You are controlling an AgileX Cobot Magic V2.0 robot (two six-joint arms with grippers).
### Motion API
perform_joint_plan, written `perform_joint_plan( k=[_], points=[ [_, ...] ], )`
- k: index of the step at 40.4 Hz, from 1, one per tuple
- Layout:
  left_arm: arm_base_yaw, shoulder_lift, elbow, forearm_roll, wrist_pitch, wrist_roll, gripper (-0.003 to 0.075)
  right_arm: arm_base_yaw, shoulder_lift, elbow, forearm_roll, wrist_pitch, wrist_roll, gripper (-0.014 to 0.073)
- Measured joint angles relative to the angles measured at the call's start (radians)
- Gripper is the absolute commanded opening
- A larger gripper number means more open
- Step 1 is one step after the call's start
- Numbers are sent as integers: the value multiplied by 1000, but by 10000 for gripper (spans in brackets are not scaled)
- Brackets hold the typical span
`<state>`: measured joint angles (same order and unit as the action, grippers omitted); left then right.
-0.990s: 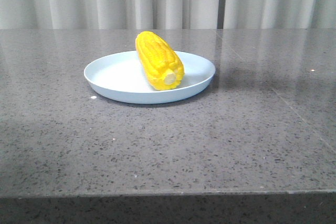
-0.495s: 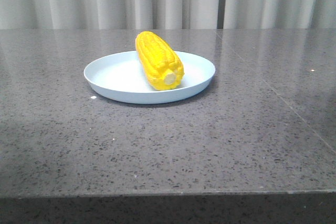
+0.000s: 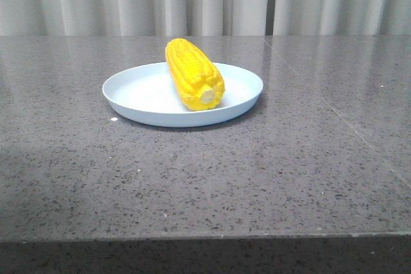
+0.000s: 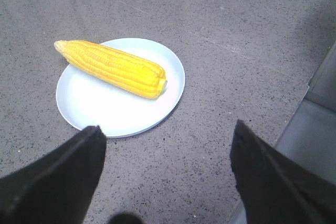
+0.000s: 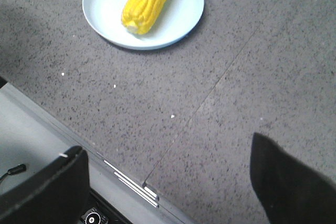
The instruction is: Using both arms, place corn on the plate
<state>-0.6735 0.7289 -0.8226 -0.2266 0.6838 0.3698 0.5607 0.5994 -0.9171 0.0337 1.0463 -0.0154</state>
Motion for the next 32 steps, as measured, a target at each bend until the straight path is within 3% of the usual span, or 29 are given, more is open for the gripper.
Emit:
perform_joint_plan(
  k=[5,10,16,21,24,32],
  points=[
    [0,0,0,0,0,0,494,0,-41,30,0,-2,0,591],
    [0,0,0,0,0,0,445,0,-56,34,0,-17,2,417],
    [0,0,0,0,0,0,234,0,-56,34,0,-39,2,113],
    [0,0,0,0,0,0,59,0,-56,34,0,-45,4,-62],
    [0,0,0,0,0,0,-20,0,-56,34,0,-47,4,-64],
    [0,0,0,0,0,0,-20,0,-56,34,0,-47,4,-68]
  ],
)
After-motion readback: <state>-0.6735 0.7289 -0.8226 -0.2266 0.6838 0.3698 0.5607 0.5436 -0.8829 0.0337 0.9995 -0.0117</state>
